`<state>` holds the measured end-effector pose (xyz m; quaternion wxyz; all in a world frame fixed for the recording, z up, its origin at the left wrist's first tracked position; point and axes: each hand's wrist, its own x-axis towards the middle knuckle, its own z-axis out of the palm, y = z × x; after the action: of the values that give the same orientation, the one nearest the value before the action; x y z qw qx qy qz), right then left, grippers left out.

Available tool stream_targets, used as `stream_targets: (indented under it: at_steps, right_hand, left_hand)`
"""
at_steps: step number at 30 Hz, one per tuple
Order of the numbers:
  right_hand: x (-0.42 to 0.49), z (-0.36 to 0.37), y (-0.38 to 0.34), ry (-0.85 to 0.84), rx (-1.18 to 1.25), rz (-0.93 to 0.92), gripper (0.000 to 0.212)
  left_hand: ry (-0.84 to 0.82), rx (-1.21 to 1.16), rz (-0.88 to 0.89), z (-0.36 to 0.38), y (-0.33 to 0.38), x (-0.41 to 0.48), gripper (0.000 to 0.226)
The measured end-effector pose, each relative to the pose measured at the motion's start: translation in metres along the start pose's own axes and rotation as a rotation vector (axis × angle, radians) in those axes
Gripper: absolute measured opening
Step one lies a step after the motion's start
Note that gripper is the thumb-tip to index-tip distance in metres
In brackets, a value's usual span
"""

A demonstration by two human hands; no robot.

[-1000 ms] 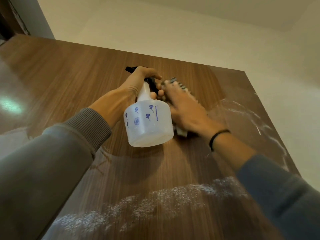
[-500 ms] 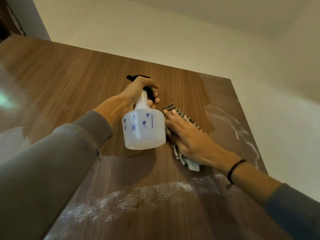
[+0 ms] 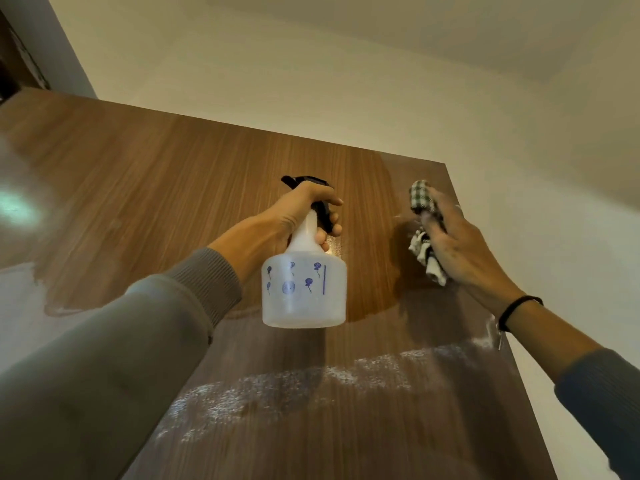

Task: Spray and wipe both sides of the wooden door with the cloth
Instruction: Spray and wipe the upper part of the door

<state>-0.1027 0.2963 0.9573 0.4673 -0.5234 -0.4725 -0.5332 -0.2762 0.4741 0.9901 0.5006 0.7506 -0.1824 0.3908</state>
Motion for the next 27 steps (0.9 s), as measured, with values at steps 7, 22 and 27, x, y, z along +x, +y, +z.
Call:
stream_targets:
  at_steps: [7, 22, 27]
  right_hand:
    - [0.014, -0.025, 0.009, 0.131, 0.118, 0.079, 0.034]
    - [0.083, 0.034, 0.054, -0.176, -0.312, -0.287, 0.048]
    - [0.123, 0.013, 0.083, -0.012, -0.337, 0.001, 0.048]
  left_hand:
    - [-0.003, 0.01, -0.076, 0.053, -0.008, 0.023, 0.018]
    - [0.012, -0.065, 0.059, 0.047, 0.002, 0.051, 0.016]
    - [0.005, -0.096, 0.101, 0.037, 0.004, 0.061, 0.017]
